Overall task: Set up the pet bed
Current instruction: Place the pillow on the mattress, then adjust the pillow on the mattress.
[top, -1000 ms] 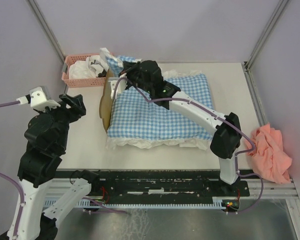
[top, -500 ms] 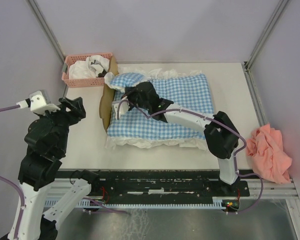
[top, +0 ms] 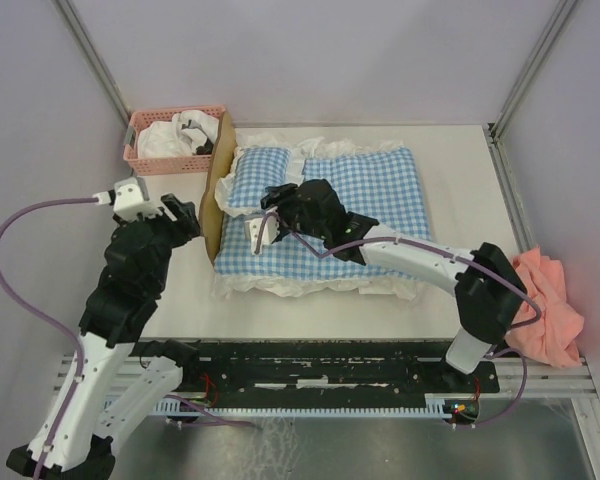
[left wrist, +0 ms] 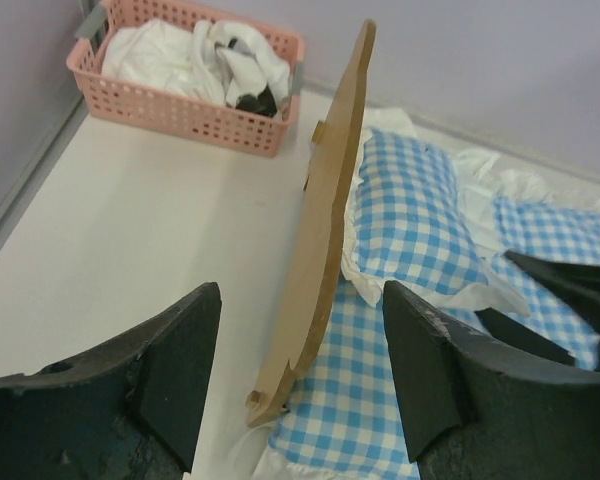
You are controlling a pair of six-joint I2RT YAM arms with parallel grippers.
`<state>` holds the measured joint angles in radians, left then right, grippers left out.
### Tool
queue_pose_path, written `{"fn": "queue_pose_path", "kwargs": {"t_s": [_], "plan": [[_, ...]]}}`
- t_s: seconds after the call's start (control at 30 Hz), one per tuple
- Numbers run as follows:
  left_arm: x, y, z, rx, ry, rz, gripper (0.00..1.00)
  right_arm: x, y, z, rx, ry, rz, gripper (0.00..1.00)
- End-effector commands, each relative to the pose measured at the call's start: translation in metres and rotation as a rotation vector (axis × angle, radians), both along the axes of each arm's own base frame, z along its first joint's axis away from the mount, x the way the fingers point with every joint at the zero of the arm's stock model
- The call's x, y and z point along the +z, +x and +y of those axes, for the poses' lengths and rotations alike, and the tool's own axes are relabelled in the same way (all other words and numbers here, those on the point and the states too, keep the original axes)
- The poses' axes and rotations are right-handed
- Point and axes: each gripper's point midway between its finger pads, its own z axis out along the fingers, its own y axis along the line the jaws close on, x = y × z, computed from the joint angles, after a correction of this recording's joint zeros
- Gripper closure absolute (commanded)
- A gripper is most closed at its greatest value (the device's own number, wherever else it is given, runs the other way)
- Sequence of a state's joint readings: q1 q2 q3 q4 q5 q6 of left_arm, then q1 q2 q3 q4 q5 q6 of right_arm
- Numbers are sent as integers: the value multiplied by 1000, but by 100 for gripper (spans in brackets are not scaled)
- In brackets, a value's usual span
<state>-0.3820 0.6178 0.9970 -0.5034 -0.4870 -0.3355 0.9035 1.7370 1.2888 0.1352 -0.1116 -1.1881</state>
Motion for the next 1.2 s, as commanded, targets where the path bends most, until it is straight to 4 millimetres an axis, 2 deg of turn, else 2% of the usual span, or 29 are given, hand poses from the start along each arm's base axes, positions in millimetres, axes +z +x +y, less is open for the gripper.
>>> {"fn": "queue_pose_path", "kwargs": {"t_s": [0.0,0.1,0.23,0.37,0.5,0.57,0.7,0.83,0.9,0.97,1.0,1.13,1.17], "plan": [[-14,23,-18,-42,-16,20,29,39,-25,-19,-86,172,208,37],[-24,30,-25,-60,-12,56,30,56,-34,-30,-155,311,351,30],[-26,35,-29,-76,-17,51,32,76,-18,-36,-421,633,628,32],[-31,33,-27,-71,-1,54,33,60,2,-47,-757,1021,896,33],[-35,30,-21,-53,12,52,33,43,19,-39,-892,1161,981,32],[-35,28,-20,-51,12,44,33,29,27,-35,-951,1164,985,29],[-36,26,-20,-54,10,20,32,5,37,-18,-942,1061,962,23],[-38,26,-20,-58,12,23,32,-16,41,-5,-892,953,953,17],[-39,26,-20,-58,15,25,32,-35,43,-3,-908,889,971,17],[-39,25,-19,-56,15,23,32,-41,43,5,-879,847,1004,20],[-39,25,-19,-54,16,22,32,-42,42,9,-850,831,1016,25],[-39,24,-17,-47,23,23,32,-29,31,18,-669,794,998,56],[-39,24,-17,-48,23,23,32,-26,26,18,-615,778,982,69]]}}
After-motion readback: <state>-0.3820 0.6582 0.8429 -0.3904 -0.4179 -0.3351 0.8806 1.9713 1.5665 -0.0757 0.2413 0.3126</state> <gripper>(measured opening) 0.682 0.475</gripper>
